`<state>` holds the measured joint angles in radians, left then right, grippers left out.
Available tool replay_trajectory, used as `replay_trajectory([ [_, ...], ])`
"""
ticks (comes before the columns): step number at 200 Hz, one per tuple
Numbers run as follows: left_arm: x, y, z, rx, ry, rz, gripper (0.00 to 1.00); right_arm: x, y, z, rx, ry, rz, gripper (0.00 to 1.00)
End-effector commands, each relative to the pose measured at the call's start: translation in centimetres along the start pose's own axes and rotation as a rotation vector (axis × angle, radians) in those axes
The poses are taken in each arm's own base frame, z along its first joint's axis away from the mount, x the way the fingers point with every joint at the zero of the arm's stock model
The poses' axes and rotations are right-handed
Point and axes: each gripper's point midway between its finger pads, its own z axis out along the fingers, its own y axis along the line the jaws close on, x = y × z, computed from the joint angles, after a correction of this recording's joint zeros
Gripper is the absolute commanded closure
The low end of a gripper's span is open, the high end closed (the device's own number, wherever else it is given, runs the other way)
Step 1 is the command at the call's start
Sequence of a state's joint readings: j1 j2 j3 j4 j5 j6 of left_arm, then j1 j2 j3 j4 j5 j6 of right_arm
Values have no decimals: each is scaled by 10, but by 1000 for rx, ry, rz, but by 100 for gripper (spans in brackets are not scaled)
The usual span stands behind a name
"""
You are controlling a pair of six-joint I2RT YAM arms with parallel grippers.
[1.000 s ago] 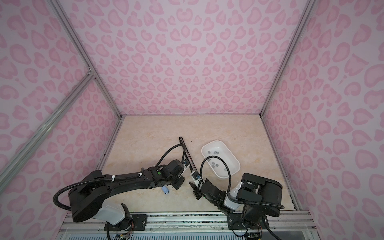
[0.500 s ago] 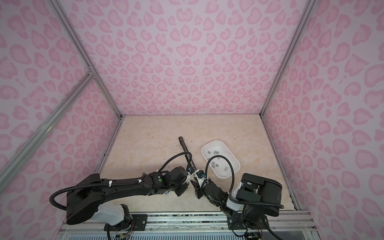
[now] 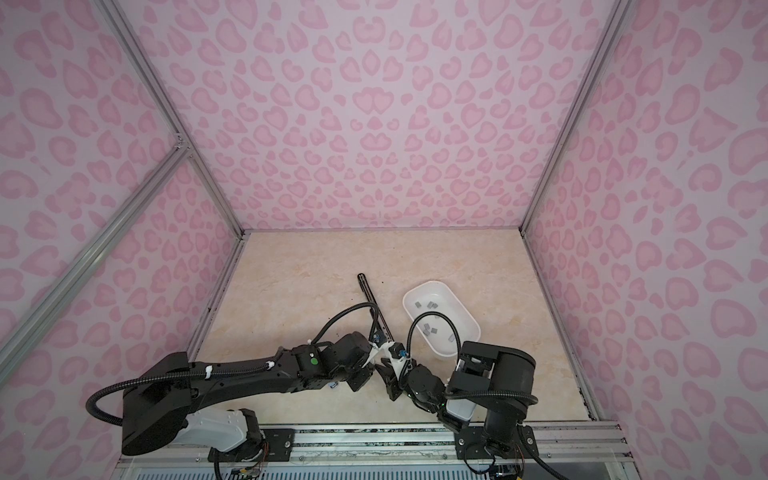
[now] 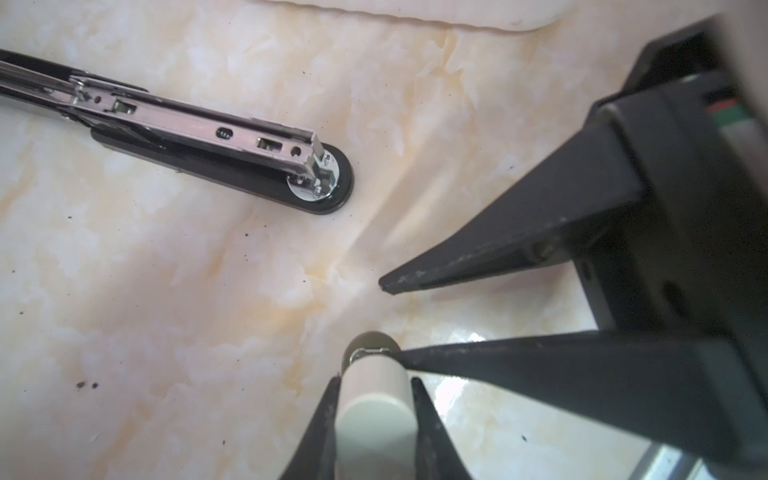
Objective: Load the staples into the stapler
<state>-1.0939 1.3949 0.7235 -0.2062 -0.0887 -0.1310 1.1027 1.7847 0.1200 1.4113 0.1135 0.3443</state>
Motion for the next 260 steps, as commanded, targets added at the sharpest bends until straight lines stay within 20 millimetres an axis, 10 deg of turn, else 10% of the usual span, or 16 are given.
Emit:
replay_trajectory([
  [1,-18,-19,-11,109,-94,35,96,-15,1,0,-26,-77,70,74],
  [115,-32,-18,-52,131,-278,43,96,-22,0,-10,-41,-94,21,73],
  [164,-104,6,-131,-33,-605,132,96,-64,-11,-24,-4,-178,27,75],
  [187,-123,14,-133,-104,-590,218,96,-86,-19,-25,101,-113,-22,80],
  [260,-90,2,-120,78,-718,318,96,-146,-31,-76,136,-216,0,91],
])
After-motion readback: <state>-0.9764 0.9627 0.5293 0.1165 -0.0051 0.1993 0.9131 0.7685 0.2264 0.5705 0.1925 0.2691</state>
